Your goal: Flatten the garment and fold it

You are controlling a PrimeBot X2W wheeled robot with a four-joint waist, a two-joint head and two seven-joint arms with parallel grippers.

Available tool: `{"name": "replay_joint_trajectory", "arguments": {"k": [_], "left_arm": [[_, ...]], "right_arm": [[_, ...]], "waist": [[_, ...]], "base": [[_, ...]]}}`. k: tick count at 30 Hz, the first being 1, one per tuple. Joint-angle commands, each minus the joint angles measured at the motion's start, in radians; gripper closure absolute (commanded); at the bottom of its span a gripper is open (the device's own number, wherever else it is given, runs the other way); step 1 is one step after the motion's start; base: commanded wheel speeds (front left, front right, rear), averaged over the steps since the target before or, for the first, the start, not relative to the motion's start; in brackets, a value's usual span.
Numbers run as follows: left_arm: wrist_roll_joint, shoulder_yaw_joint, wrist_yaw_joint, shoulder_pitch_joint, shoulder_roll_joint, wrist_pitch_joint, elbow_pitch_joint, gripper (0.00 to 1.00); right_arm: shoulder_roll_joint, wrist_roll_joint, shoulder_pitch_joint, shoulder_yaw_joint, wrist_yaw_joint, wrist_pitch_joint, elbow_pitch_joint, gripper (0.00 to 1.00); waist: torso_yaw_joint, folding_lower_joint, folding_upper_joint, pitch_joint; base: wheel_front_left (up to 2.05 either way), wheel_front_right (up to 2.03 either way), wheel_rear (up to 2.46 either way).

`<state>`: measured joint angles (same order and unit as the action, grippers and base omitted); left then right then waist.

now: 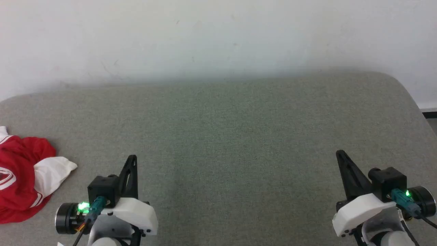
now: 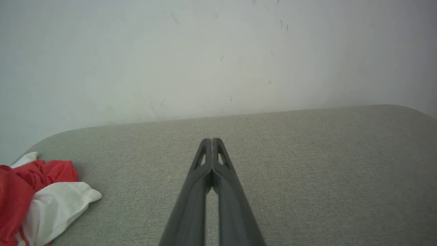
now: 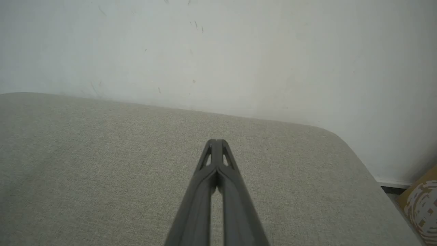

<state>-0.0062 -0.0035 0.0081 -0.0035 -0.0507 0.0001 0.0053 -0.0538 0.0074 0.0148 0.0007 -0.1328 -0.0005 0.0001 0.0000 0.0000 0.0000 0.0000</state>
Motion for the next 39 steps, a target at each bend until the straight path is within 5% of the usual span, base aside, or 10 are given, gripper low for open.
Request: {"name": "replay_joint_trajectory", "arguments": {"k": [1,18,19,39], "left_arm": [[0.006,0.004,-0.008,0.003,0.001,0.0,-0.005,1.0],[0.006,0.004,-0.008,0.003,0.001,0.0,-0.005,1.0],[0.0,0.0,0.0,0.0,0.0,0.0,0.0,0.0],[-0.024,-0.024,0.023,-0.017,0.0,-0.03,0.03,0.0]], "right_arm": [[0.004,-0.007,-0.015,-0.001,0.002,0.0,0.0,1.0],[0.004,-0.007,-0.015,-0.001,0.002,0.0,0.0,1.0],[0.0,0.0,0.0,0.0,0.0,0.0,0.0,0.0],[0.0,0.012,0.003,-0.012,0.0,-0.026,0.003,0.0]], "waist": [[0.0,0.0,0.0,0.0],[0.0,0.0,0.0,0.0],[0.0,0.0,0.0,0.0],[0.034,0.0,0.0,0.001]], "base": [[0.0,0.0,0.0],[0.0,0.0,0.0],[0.0,0.0,0.0],[0.0,0.0,0.0]]}}
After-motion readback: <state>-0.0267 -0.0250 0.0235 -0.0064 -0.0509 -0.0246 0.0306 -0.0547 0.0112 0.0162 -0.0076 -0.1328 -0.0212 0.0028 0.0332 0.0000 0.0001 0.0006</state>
